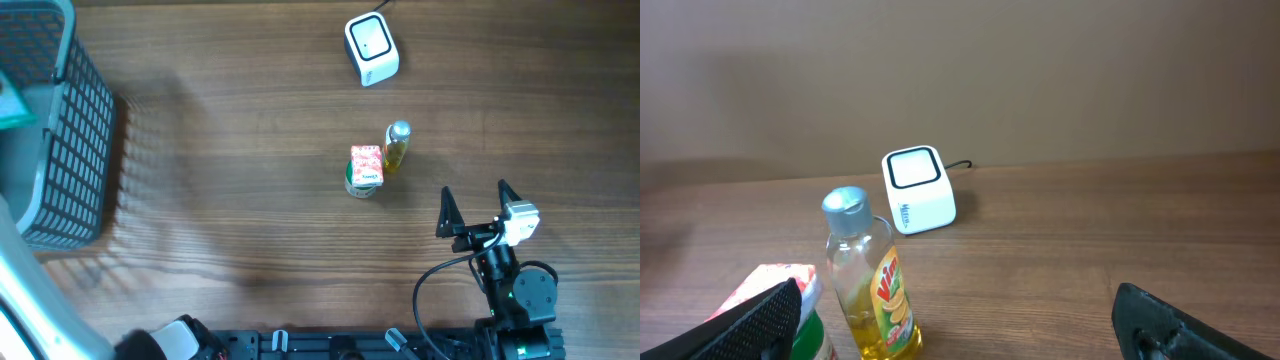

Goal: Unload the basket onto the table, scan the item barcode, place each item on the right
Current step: 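Lift the green glove pack out and place it left of the carton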

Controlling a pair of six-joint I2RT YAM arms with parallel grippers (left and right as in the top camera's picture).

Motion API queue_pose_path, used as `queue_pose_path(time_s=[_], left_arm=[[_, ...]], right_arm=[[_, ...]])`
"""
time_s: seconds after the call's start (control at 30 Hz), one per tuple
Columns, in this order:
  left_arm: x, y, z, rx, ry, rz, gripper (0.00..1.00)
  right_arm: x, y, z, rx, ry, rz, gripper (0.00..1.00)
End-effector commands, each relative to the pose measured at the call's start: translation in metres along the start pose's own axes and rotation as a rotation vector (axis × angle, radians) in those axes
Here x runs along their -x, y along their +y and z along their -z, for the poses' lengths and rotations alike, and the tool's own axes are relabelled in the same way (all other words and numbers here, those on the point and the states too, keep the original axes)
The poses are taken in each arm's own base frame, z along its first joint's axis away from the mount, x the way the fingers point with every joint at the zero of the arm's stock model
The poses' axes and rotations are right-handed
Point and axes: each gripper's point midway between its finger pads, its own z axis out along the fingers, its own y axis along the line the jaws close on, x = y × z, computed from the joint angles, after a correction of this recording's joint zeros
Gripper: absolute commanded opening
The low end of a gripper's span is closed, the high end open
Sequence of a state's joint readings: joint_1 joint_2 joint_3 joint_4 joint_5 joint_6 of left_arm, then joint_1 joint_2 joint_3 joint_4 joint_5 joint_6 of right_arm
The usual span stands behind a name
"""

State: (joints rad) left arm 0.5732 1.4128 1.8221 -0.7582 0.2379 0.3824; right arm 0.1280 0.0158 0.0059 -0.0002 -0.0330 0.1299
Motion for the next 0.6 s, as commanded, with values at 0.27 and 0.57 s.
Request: queue_pose_path(time_s=[0.27,0.57], left_arm=[[-0.068,-0.153,0.012,-0.313,0.372,0.260,0.04],[-0.184,-0.253,-0.002,-0.392,0.676,0.296,0.04]], right_arm=[[0.002,-0.002,0.000,-0.008,-0.009,-0.004,1.00],[0.002,-0.002,0.000,-0.008,-0.009,-0.003,1.00]])
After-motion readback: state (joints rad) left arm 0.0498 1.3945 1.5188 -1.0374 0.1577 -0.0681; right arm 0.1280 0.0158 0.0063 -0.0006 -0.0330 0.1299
